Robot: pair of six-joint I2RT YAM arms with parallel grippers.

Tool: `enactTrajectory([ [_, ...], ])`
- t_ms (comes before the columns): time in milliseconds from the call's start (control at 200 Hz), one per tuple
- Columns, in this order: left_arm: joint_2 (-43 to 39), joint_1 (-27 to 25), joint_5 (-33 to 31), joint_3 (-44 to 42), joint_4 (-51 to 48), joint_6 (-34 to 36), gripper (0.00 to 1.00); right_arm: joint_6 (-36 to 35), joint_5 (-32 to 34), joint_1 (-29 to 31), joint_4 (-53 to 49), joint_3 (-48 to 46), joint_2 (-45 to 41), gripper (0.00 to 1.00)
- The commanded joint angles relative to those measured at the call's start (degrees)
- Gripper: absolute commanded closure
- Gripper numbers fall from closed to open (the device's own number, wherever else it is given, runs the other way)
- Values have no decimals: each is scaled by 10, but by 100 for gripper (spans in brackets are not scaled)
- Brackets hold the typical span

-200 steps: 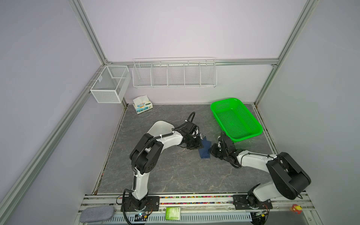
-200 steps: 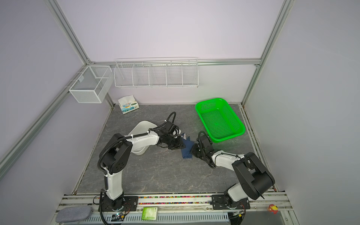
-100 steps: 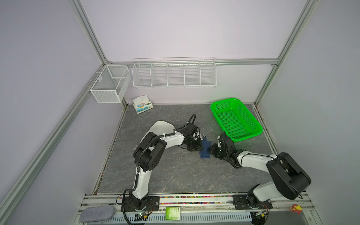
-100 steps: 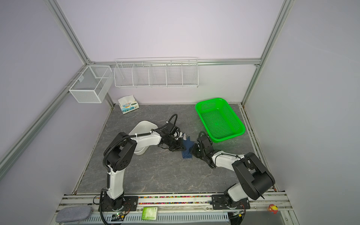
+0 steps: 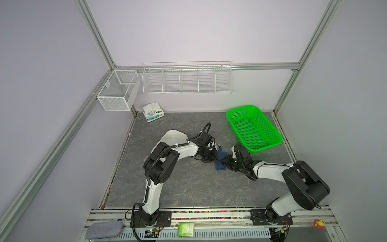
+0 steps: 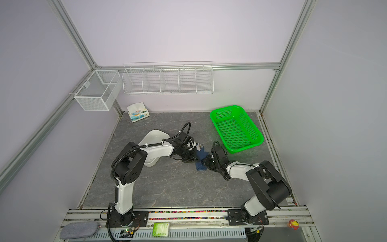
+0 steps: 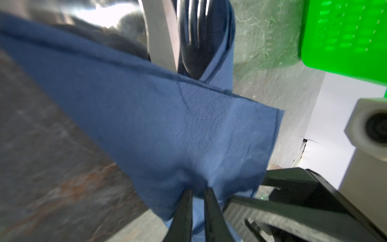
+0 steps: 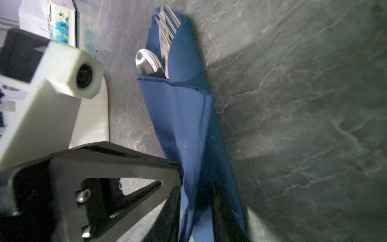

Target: Place the utensils on the paper napkin and roll it up

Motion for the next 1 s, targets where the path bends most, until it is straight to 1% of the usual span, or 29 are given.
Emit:
enactTrajectory([
  [0, 8, -6, 4, 9, 3, 1, 86, -1, -5, 2, 6, 12, 8, 79],
  [65, 2, -6, 0, 8, 1, 2, 86, -2, 3, 2, 3, 9, 4, 87],
  [160, -14, -6, -14, 7, -8, 5, 84, -4, 13, 1, -2, 2, -8, 91],
  [290, -53, 0, -47, -11, -6, 1, 76, -3, 18, -3, 3, -8, -26, 93],
  [480, -80, 25, -60, -40, 8, -9, 68, 13, 20, -10, 5, -18, -21, 93],
  [625, -78, 32, -63, -46, 8, -14, 65, 34, 27, -14, 4, -30, -7, 93],
  [995, -64, 32, -51, -46, 22, -30, 61, 48, 37, -20, -6, -52, -5, 94],
])
